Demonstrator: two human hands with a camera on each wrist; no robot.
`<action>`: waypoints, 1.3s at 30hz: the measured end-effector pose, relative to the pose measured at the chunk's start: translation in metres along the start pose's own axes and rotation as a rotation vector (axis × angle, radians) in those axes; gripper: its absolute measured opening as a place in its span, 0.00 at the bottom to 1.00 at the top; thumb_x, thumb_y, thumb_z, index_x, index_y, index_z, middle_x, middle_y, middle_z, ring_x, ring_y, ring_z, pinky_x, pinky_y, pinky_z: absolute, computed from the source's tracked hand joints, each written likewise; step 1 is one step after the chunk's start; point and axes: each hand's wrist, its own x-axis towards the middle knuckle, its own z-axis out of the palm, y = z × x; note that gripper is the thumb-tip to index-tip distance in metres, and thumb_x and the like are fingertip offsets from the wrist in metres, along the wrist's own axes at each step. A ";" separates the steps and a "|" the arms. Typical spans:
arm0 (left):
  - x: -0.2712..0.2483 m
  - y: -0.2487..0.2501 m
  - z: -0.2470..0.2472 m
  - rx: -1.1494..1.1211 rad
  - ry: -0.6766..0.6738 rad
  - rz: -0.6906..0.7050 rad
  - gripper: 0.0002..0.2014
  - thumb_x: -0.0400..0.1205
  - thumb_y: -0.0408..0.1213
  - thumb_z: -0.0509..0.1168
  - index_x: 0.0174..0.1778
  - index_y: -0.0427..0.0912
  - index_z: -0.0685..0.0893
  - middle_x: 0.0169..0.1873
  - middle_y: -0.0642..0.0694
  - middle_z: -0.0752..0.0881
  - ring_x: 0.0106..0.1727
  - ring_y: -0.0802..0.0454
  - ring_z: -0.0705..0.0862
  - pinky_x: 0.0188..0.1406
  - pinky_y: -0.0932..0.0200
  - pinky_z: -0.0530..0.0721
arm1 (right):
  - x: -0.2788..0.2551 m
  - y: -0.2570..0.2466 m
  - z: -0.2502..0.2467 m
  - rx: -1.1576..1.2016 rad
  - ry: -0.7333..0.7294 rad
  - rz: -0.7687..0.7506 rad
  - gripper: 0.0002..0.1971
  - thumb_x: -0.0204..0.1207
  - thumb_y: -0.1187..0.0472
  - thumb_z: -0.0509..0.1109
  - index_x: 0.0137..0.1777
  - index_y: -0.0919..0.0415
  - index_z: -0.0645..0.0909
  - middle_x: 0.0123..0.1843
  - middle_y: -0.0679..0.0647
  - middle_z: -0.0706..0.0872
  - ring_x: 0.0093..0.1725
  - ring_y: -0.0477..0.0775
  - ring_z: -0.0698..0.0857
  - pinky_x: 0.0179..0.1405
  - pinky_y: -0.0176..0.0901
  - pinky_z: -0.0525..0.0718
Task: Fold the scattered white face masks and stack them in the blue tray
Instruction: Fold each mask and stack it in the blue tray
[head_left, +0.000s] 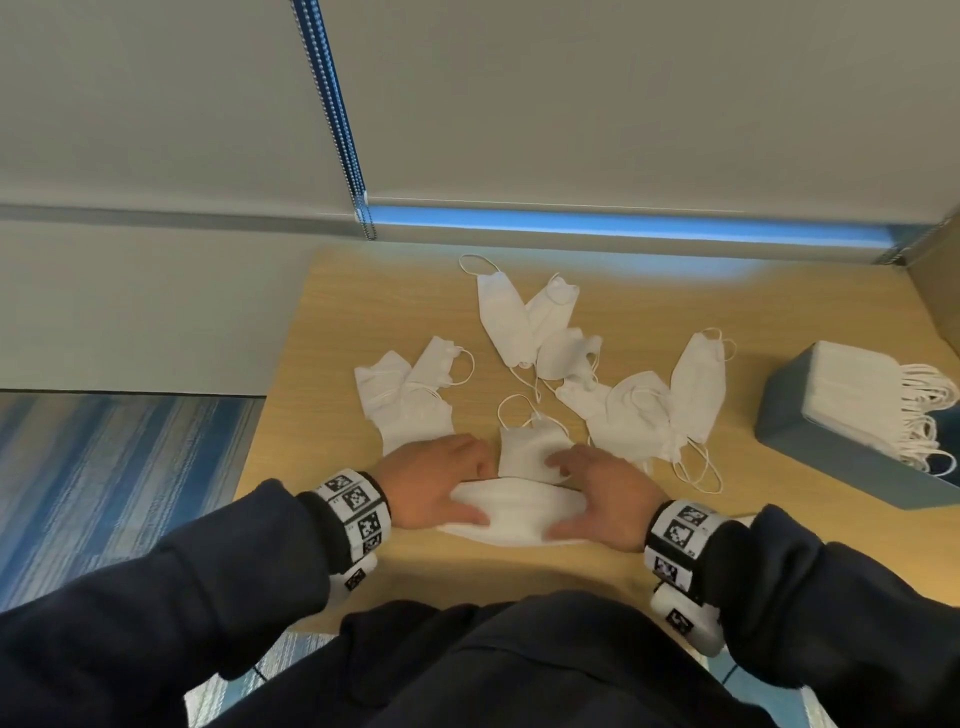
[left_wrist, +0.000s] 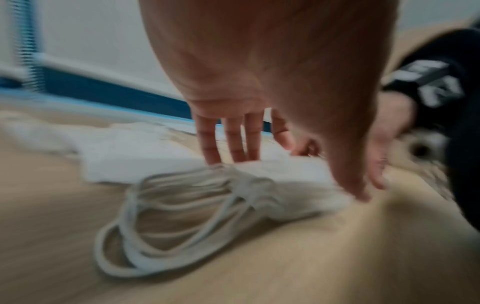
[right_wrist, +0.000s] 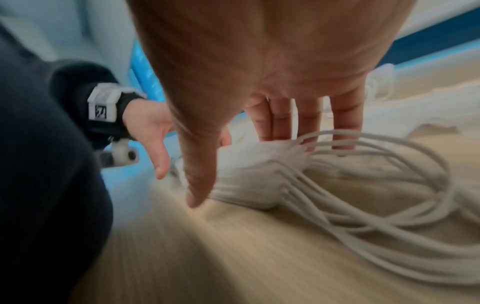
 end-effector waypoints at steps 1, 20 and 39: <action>0.001 -0.007 -0.007 -0.035 0.103 -0.079 0.22 0.78 0.62 0.70 0.61 0.55 0.75 0.59 0.56 0.79 0.58 0.52 0.80 0.52 0.51 0.81 | 0.003 0.006 -0.008 0.112 0.092 0.031 0.37 0.68 0.33 0.77 0.74 0.48 0.76 0.63 0.43 0.81 0.60 0.48 0.82 0.59 0.44 0.80; 0.031 -0.034 -0.077 -0.424 0.391 -0.336 0.10 0.81 0.51 0.73 0.55 0.54 0.88 0.48 0.54 0.88 0.49 0.54 0.86 0.49 0.53 0.84 | 0.023 0.089 -0.122 0.974 0.714 0.473 0.02 0.79 0.66 0.75 0.47 0.59 0.87 0.50 0.61 0.91 0.47 0.62 0.90 0.42 0.54 0.90; 0.024 -0.119 -0.060 -0.098 0.250 -0.711 0.33 0.72 0.52 0.80 0.74 0.55 0.78 0.71 0.43 0.73 0.70 0.38 0.77 0.69 0.43 0.79 | 0.064 0.090 -0.067 0.059 0.172 0.632 0.31 0.64 0.47 0.85 0.65 0.50 0.78 0.55 0.51 0.85 0.55 0.58 0.85 0.63 0.57 0.83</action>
